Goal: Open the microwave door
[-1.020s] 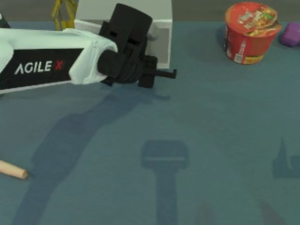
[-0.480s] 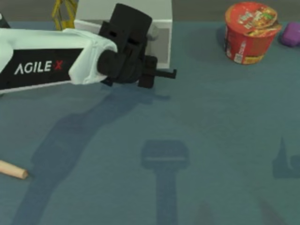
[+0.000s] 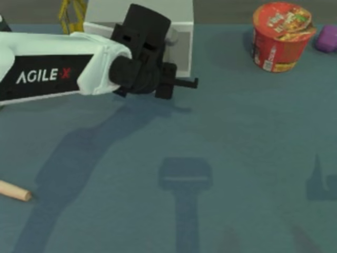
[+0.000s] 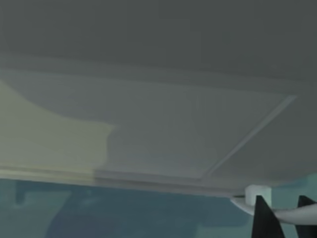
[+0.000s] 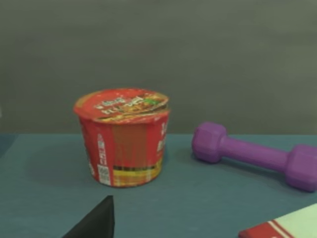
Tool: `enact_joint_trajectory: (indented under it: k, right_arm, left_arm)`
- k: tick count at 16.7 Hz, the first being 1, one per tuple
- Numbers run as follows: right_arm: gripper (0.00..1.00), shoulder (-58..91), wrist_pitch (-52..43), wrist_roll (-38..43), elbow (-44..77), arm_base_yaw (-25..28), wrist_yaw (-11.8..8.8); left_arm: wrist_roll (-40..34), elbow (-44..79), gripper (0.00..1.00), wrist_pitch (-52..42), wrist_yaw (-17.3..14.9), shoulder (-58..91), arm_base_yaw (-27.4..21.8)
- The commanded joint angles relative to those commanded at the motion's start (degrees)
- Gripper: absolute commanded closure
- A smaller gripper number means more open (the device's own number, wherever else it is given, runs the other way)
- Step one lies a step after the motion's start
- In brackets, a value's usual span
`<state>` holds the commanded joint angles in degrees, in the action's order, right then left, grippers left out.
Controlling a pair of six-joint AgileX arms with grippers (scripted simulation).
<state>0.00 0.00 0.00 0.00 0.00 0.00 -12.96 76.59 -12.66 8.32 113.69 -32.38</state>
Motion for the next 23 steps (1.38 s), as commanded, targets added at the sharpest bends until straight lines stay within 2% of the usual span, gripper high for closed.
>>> enact_joint_trajectory:
  k: [6, 23]
  right_arm:
    - [0.00, 0.0, 0.0, 0.0, 0.0, 0.0, 0.0]
    - [0.00, 0.0, 0.0, 0.0, 0.0, 0.0, 0.0]
  left_arm:
    - [2.6, -2.3, 1.00, 1.0, -1.4, -1.5, 1.1]
    - [2.7, -2.4, 1.00, 1.0, -1.5, -1.6, 1.2]
